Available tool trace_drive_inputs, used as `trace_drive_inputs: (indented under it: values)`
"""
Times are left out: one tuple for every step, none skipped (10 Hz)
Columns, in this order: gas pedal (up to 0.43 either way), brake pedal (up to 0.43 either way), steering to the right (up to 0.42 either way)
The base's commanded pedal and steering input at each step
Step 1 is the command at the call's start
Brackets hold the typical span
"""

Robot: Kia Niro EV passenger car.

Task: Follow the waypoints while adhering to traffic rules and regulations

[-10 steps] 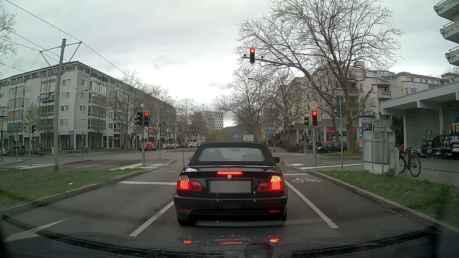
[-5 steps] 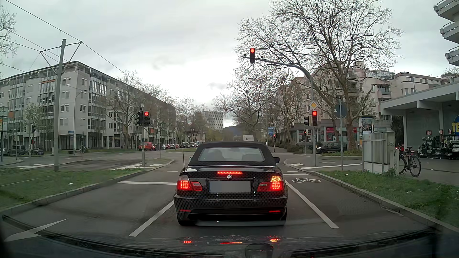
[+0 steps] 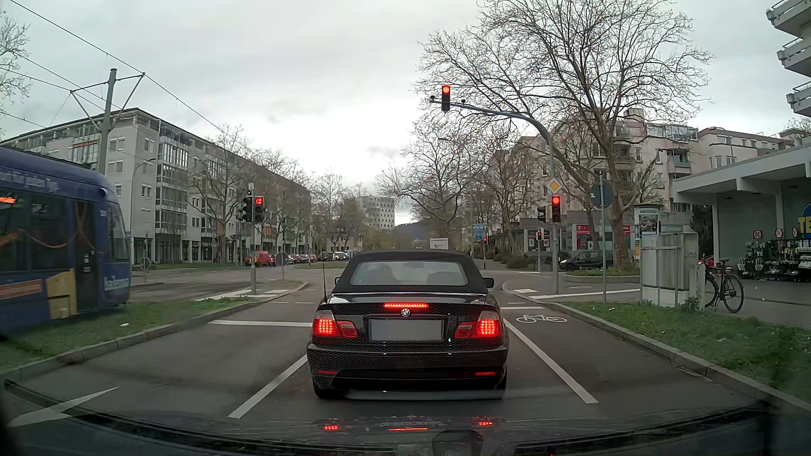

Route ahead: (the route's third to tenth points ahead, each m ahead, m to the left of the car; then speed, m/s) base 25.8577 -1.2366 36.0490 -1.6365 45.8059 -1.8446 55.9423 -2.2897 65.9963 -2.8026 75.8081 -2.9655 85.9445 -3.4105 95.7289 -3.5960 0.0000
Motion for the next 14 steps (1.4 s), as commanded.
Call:
trace_drive_inputs:
  values:
    - [0.000, 0.213, 0.023]
    - [0.000, 0.213, 0.023]
    - [0.000, 0.213, 0.023]
    - [0.000, 0.213, 0.023]
    - [0.000, 0.213, 0.023]
    - [0.000, 0.213, 0.023]
    - [0.000, 0.220, 0.023]
    - [0.000, 0.213, 0.023]
    - [0.000, 0.213, 0.023]
    - [0.000, 0.213, 0.023]
    - [0.000, 0.220, 0.022]
    - [0.000, 0.213, 0.023]
    - [0.000, 0.213, 0.023]
    - [0.000, 0.213, 0.023]
